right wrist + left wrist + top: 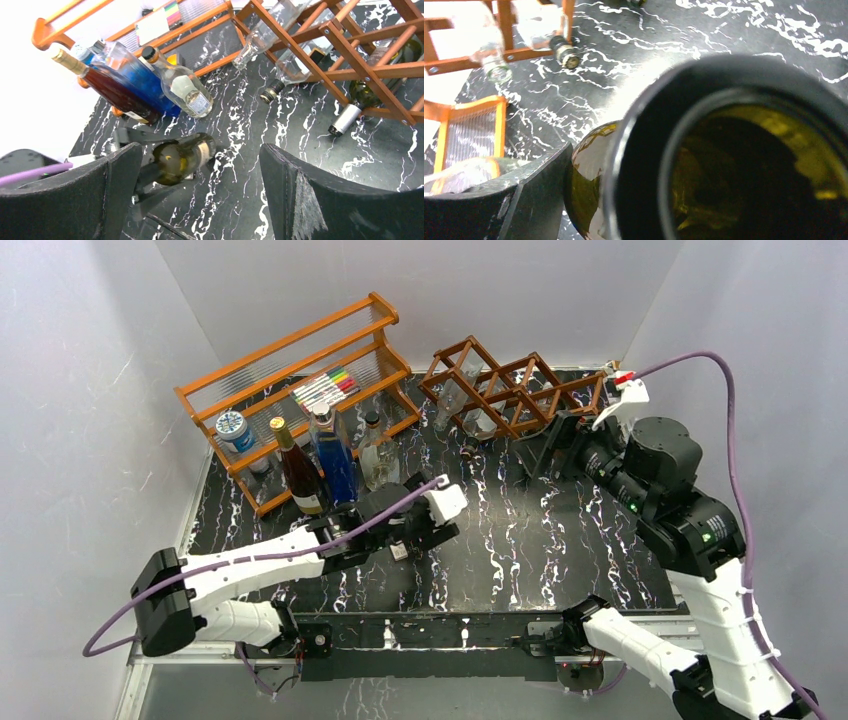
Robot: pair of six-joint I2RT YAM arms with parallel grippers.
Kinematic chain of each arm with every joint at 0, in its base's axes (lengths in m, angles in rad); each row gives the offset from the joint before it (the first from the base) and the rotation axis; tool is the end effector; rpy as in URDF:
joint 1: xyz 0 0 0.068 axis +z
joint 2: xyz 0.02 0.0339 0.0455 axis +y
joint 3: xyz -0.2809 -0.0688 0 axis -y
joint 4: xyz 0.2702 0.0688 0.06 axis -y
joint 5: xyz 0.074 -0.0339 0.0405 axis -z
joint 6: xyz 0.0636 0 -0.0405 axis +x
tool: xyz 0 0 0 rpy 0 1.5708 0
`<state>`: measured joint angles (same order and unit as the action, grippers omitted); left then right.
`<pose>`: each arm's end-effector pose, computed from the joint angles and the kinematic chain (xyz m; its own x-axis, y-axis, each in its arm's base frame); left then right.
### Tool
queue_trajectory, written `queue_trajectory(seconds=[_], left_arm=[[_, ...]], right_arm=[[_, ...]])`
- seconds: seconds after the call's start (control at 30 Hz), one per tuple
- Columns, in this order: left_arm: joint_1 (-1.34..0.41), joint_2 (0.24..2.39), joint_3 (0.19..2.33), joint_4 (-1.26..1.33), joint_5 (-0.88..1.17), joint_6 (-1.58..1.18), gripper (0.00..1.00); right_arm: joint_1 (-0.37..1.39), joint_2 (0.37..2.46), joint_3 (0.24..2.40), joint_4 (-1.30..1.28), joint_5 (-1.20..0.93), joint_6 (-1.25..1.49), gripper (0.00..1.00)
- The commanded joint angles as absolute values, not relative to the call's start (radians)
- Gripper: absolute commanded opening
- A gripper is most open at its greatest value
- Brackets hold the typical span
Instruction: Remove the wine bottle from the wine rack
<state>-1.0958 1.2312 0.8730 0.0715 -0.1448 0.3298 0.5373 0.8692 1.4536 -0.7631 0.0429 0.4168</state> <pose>0.1599 -0.2909 0.3011 0.1421 0.4244 -0.8943 0.8146 0.4632 0.3492 0.1443 0.0828 0.5027 -0.3320 0.2730 -0.9029 -0.3726 0.8414 0.3914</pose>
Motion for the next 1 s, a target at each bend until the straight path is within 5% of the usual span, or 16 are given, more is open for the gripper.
queue_trajectory(seconds=[0.0,0.57,0.97], left_arm=[[-1.076,1.122,0.907,0.156,-0.272,0.239,0.00],[-0.751,0.874,0.894,-0.182,-0.476,-0.148,0.00],[-0.617,0.869,0.847,-0.157,-0.532,-0.238,0.00]], right_arm=[[0.540,0.887,1.428,-0.707,0.082,0.426,0.98],[0.540,0.944,1.371,-0.651,0.034,0.437,0.98],[0.540,0.956,1.343,-0.644,-0.001,0.450,0.98]])
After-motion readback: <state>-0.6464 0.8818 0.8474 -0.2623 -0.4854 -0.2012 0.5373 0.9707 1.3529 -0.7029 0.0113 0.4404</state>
